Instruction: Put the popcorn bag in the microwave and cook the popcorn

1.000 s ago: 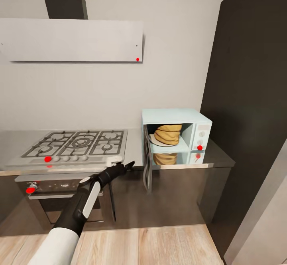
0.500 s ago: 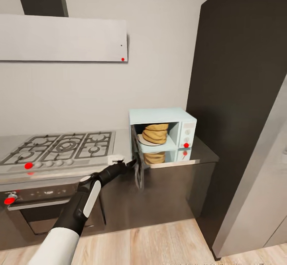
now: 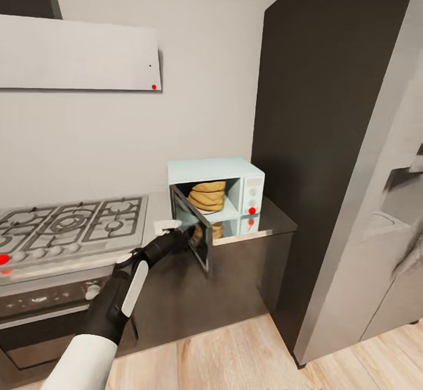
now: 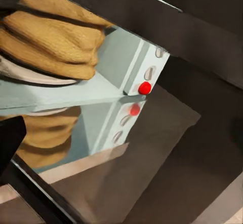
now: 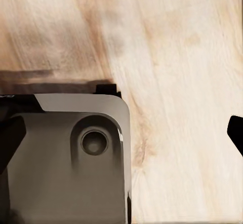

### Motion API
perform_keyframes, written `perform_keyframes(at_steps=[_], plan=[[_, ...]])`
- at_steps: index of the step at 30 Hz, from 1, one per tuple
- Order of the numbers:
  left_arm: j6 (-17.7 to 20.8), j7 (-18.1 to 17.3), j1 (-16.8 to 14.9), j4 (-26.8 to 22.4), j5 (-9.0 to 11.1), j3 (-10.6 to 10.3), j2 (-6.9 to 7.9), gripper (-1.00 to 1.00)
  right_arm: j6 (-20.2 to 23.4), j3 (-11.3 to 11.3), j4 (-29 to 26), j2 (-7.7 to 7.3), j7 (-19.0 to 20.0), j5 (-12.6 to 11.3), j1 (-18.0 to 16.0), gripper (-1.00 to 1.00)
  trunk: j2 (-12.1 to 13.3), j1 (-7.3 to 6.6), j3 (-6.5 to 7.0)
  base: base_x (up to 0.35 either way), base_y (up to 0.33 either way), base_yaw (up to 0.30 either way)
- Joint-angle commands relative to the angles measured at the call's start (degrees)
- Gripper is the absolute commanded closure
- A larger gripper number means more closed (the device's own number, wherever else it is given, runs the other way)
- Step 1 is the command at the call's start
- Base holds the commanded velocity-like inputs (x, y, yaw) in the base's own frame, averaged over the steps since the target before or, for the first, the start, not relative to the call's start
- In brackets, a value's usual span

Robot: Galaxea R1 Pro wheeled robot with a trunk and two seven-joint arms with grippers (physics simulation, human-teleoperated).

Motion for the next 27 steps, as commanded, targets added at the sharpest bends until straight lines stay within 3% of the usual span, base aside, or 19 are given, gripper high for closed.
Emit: perform_keyframes(at_steps=[1,4,6,16,20,27], plan=[[0.6,1.0,0.0,-0.1,0.6,-0.5,-0.19,-1.00,-0.3,-0.5,0.2,-0.04,0.1,0.4,-0.1,-1.00,-0.1,0.01,-0.08,0.000,0.000,-0.244],[0.5,2.5,0.0,-0.1,0.6,-3.8,-0.41,-1.00,-0.3,-0.5,0.2,-0.04,0.1,0.4,-0.1,-1.00,-0.1,0.01,-0.08,0.000,0.000,-0.244],[0.6,2.7,0.0,-0.1,0.6,-4.5,-0.47,-1.00,-0.3,-0.5,0.2,-0.04,0.1,0.4,-0.1,-1.00,-0.1,0.01,-0.08,0.000,0.000,-0.244],[0.6,2.9,0.0,-0.2,0.6,-4.8,-0.50,-1.00,-0.3,-0.5,0.2,-0.04,0.1,0.4,-0.1,-1.00,-0.1,0.01,-0.08,0.014,0.000,-0.244],[0.4,3.0,0.0,-0.2,0.6,-4.8,-0.46,-1.00,-0.3,-0.5,0.1,-0.11,0.1,0.4,-0.1,-1.00,-0.1,0.01,-0.08,0.201,0.000,-0.232],[0.4,3.0,0.0,-0.1,0.5,-4.8,-0.42,-1.00,-0.4,-0.6,0.1,-0.43,0.1,0.6,-0.1,-1.00,-0.1,0.01,-0.08,0.254,0.000,-0.030]])
